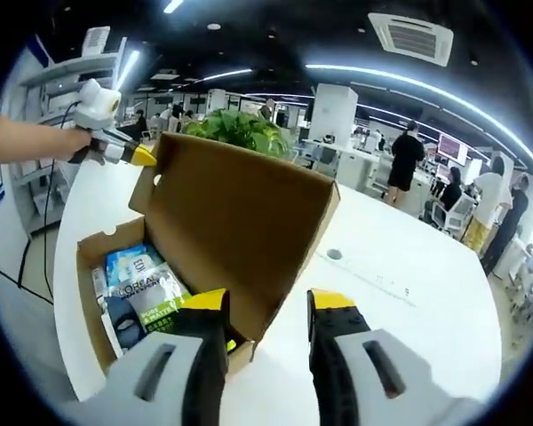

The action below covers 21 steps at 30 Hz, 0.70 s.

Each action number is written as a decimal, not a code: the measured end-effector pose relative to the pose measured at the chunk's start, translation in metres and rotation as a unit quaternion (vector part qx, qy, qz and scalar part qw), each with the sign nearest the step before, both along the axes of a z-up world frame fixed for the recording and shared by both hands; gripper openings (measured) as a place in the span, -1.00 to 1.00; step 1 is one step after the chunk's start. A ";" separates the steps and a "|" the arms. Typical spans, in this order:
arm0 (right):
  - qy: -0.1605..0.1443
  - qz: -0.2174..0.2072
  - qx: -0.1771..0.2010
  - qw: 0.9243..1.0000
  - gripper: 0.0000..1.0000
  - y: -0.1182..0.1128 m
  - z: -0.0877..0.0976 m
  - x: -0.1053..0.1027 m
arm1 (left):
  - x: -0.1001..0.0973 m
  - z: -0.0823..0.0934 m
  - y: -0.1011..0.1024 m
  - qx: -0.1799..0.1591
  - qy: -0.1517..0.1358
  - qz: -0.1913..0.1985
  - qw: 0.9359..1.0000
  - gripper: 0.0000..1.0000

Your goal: Operate the shoe box by opening the lid, removing the specified soft item, and placing it in the target area until the item is outside and the box remains undamaged.

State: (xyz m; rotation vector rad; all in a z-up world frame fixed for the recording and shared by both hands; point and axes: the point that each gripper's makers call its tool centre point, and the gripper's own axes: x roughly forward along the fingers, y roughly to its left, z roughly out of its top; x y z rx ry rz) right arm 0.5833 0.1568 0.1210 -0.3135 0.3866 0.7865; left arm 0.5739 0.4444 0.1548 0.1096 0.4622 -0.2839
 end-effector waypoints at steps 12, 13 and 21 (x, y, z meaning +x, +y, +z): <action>0.046 -0.006 -0.015 0.999 -0.81 -0.004 -0.036 -0.011 | 0.012 -0.006 0.003 0.009 0.010 -0.003 1.000 -0.99; 0.045 -0.006 -0.018 0.999 -0.84 -0.003 -0.037 -0.011 | 0.012 -0.006 0.003 0.011 0.010 -0.004 1.000 -0.99; 0.052 -0.026 -0.017 0.998 -0.98 -0.006 -0.044 -0.006 | 0.021 -0.011 0.005 0.025 0.017 -0.007 1.000 -0.99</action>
